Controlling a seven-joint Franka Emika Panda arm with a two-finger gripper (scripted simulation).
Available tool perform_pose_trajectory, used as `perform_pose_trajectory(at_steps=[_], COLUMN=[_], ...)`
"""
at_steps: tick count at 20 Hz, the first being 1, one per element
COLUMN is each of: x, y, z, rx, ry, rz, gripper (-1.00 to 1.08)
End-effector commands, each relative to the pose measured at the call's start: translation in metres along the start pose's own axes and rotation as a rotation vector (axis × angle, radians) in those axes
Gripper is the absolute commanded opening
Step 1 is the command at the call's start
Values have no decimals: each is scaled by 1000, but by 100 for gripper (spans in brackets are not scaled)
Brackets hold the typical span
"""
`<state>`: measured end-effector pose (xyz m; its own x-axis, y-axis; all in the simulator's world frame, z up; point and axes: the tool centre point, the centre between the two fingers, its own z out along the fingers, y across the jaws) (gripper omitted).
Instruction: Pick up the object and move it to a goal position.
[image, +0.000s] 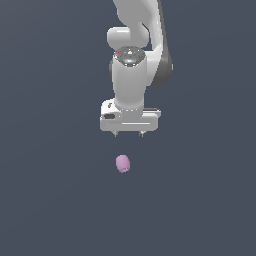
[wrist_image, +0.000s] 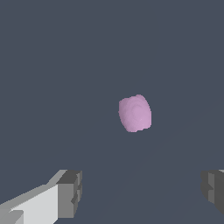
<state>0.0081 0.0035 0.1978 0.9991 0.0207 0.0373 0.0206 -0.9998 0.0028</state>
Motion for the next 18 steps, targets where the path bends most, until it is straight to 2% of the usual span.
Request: perform_pose_trajectory(at_steps=[1,10,18], x=[0,9,29], y=[-1,4,14], z=[0,15,57], rx=[1,-1,-1], ry=[1,-5,-21], rz=[-2,-44,-154], gripper=[100,100,100])
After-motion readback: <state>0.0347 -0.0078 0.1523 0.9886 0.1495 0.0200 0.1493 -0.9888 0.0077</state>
